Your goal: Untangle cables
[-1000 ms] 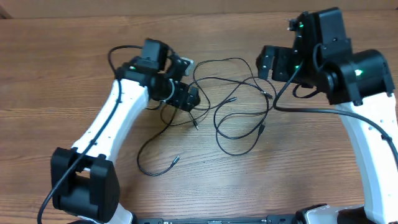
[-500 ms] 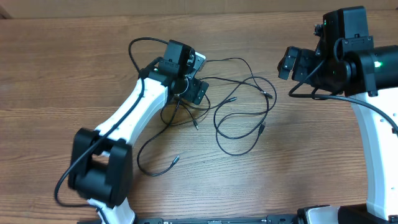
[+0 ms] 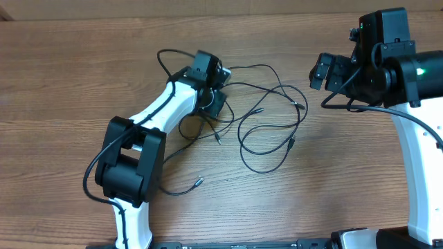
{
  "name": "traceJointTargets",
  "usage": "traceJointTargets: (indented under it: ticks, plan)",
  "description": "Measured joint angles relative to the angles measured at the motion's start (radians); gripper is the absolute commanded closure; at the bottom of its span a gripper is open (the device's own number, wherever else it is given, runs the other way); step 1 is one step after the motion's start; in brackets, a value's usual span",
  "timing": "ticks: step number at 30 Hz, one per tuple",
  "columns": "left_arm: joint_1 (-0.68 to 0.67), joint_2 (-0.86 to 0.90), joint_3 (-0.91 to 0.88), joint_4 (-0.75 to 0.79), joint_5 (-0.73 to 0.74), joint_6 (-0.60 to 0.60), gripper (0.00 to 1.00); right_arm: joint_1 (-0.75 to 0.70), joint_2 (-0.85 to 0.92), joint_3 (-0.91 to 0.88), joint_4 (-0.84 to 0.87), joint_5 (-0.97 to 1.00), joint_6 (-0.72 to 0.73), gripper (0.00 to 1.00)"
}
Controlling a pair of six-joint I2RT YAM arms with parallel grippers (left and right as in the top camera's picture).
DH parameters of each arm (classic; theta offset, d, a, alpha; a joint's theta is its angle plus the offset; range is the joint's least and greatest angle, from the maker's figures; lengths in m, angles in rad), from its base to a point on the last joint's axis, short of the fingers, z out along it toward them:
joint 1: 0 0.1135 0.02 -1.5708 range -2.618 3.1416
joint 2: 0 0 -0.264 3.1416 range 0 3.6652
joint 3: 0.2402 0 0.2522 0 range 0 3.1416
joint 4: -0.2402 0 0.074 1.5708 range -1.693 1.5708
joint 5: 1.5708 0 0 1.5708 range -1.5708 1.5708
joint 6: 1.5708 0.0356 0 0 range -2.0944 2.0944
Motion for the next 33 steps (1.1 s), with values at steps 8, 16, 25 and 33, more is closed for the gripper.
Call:
traceJointTargets:
  ticks: [8, 16, 25, 33]
  plan:
    - [0.021, -0.272, 0.209, -0.059, 0.0, -0.016, 0.96, 0.0, 0.0, 0.0, -0.002, 0.0, 0.0, 0.0]
    - [0.173, -0.556, 0.231, -0.026, -0.001, -0.054, 0.96, 0.0, 0.0, 0.0, -0.002, 0.0, 0.0, 0.0]
    - [0.492, -0.626, 0.231, -0.087, -0.005, -0.103, 0.96, 0.0, 0.0, 0.0, -0.002, 0.0, 0.0, 0.0]
    - [0.783, -0.616, 0.231, -0.246, -0.023, -0.365, 0.96, 0.0, 0.0, 0.0, -0.002, 0.0, 0.0, 0.01]
